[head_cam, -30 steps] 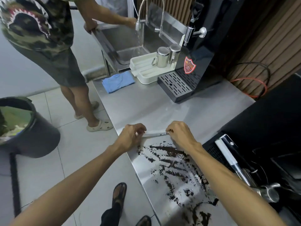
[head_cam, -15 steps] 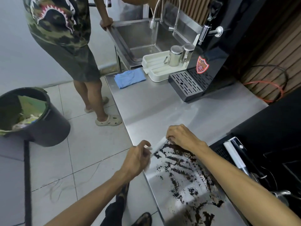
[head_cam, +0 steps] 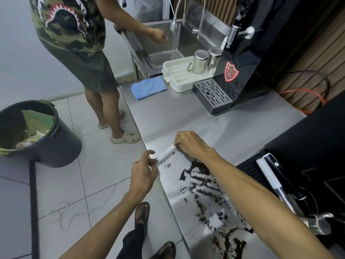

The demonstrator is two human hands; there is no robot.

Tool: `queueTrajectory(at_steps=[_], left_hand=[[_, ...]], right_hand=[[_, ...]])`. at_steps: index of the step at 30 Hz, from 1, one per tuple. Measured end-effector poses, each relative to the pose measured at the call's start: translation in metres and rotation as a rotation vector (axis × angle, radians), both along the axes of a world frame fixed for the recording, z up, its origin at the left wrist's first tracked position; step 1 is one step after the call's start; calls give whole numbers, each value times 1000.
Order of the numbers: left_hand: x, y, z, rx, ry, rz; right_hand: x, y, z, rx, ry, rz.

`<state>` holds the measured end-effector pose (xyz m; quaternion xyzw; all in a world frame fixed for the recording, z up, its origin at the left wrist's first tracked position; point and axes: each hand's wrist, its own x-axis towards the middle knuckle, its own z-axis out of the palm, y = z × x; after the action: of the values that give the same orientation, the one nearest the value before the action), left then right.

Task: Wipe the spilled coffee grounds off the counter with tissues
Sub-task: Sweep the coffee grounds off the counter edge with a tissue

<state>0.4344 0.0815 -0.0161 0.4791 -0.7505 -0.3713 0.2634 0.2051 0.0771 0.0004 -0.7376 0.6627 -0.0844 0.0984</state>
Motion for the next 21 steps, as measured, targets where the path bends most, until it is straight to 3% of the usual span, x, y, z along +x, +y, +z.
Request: queueTrajectory(at_steps=[6, 10, 15, 21], left_hand=[[-9, 17, -9, -166, -81, -189], [-16, 43, -14, -75, -75, -298], [-10, 50, -4, 46, 61, -136], [-8, 16, 4, -11, 89, 4]], right_hand=[[-17, 27, -10, -26, -11, 1], [-28, 48, -12, 21, -44, 35], [-27, 48, 0, 28, -130, 23], [-17, 18, 3, -44, -114, -26]])
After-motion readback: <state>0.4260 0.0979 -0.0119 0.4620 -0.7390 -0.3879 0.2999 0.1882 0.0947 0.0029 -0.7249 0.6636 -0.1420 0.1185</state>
